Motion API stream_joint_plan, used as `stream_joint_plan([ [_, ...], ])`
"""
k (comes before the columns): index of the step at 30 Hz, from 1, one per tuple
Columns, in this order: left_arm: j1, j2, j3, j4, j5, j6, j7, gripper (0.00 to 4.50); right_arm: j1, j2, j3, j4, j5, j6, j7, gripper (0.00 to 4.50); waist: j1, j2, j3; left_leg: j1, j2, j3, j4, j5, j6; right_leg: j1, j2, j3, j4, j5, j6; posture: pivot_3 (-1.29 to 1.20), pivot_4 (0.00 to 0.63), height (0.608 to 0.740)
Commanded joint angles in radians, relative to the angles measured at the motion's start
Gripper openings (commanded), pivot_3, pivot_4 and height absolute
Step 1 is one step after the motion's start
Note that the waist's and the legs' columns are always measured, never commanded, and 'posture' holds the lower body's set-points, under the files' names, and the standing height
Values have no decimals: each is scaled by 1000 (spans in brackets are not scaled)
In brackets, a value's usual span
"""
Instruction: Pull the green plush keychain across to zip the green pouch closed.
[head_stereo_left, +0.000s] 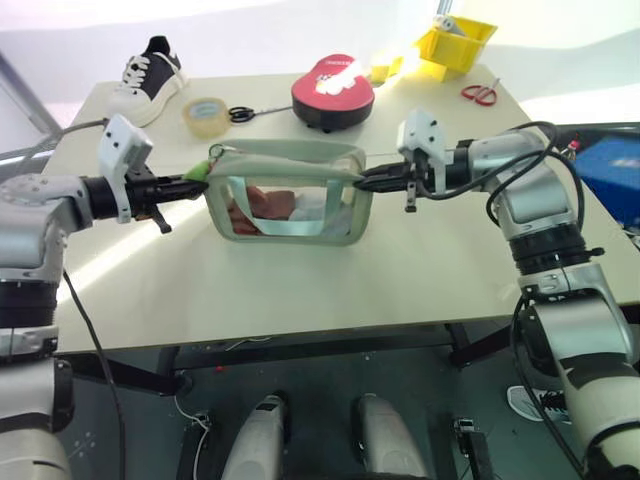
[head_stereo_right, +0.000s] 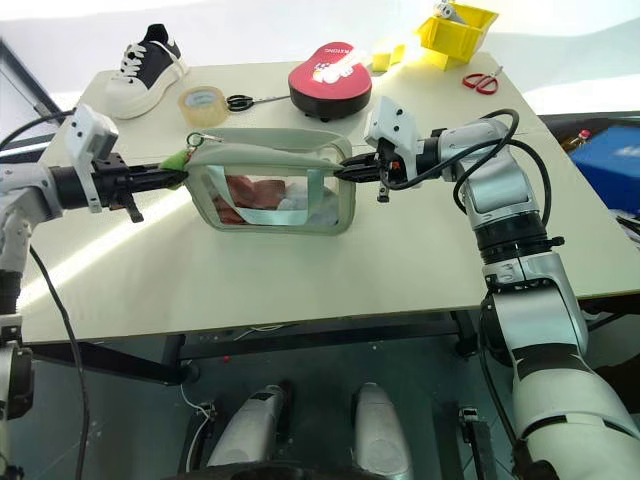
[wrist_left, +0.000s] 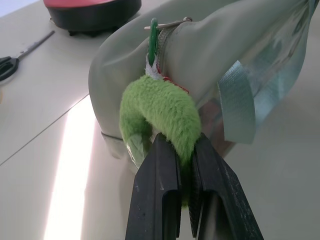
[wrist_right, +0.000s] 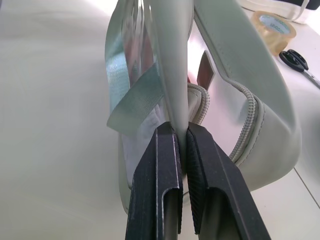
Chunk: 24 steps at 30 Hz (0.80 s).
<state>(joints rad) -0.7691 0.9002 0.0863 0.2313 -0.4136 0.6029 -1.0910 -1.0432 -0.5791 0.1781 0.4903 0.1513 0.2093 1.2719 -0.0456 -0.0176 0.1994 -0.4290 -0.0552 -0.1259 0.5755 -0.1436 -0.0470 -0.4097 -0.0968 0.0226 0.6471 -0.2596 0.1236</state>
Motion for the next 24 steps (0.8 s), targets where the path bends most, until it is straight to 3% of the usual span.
stream_joint_plan([
  [1, -95, 19, 26, -31, -11, -46, -31, 11, -43, 10, -13, 5, -6, -22, -4, 0, 0, 0, 0, 0, 0, 0, 0, 0, 0, 0, 0, 0, 0, 0, 0, 0, 150, 740],
  [6, -172, -19, -52, 15, 57, -113, -66, 11, -52, 15, -7, 27, -21, -45, -4, 0, 0, 0, 0, 0, 0, 0, 0, 0, 0, 0, 0, 0, 0, 0, 0, 0, 150, 740],
  [10, -130, 10, -70, -23, 60, -112, -144, 11, -59, 16, -12, 28, -29, -49, -8, 0, -3, 0, 0, 0, 0, 0, 0, 0, 0, 0, 0, 0, 0, 0, 0, 0, 150, 740],
  [20, -11, 48, -33, 24, 112, -178, -118, 11, -53, 7, -21, 0, -30, -43, -3, 0, 3, 0, 0, 0, 0, 0, 0, 0, 0, 0, 0, 0, 0, 0, 0, 0, 150, 740],
  [24, 16, 62, -19, 7, 103, -168, -118, 1595, -54, 14, -18, -2, -31, -43, -1, 0, 0, 0, 0, 0, 0, 0, 0, 0, 0, 0, 0, 0, 0, 0, 0, 0, 150, 740],
])
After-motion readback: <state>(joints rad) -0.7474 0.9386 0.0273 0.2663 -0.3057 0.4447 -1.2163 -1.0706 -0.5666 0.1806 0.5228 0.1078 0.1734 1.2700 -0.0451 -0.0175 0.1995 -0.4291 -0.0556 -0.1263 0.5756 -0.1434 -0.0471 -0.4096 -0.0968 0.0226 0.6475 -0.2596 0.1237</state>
